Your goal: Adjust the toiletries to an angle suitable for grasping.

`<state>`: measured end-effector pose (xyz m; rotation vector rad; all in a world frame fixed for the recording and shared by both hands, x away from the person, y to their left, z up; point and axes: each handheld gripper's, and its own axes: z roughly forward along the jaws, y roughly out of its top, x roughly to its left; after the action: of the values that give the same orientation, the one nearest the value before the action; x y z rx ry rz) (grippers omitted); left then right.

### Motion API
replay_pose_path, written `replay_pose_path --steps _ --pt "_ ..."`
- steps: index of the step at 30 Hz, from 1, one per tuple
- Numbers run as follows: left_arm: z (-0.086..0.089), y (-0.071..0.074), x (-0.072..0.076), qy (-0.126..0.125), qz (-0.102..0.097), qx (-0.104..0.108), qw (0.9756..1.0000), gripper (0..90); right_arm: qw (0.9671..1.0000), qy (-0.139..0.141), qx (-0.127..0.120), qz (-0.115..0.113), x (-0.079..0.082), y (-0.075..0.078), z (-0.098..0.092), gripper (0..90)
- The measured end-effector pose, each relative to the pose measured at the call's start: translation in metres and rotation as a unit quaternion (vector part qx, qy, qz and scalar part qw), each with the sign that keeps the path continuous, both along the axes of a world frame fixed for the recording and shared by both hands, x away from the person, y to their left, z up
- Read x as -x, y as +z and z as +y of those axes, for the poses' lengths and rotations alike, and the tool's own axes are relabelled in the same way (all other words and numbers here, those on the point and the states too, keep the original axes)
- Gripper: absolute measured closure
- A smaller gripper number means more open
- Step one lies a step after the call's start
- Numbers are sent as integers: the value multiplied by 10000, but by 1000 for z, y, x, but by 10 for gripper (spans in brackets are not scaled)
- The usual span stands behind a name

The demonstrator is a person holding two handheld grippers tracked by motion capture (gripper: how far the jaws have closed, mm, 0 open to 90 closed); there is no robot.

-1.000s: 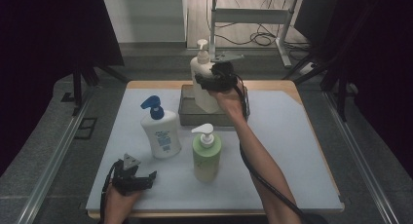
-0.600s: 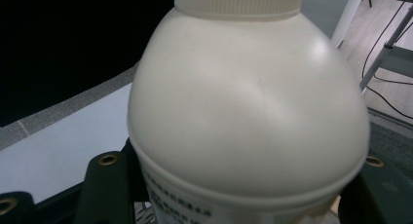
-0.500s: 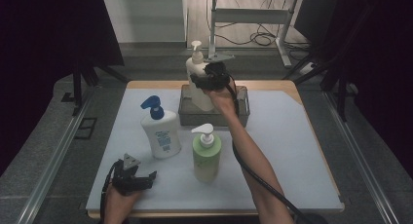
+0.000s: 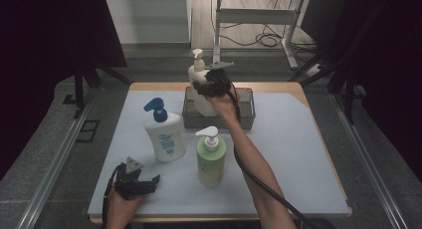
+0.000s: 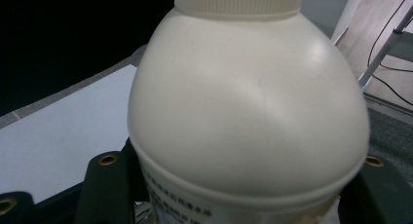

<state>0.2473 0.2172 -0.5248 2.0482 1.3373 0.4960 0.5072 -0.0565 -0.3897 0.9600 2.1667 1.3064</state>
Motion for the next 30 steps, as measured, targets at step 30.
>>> replay_pose_path --steps 30 --pt "0 0 0 1 -2 0 10000 120 9997 126 123 174 15 -15 -10 386"
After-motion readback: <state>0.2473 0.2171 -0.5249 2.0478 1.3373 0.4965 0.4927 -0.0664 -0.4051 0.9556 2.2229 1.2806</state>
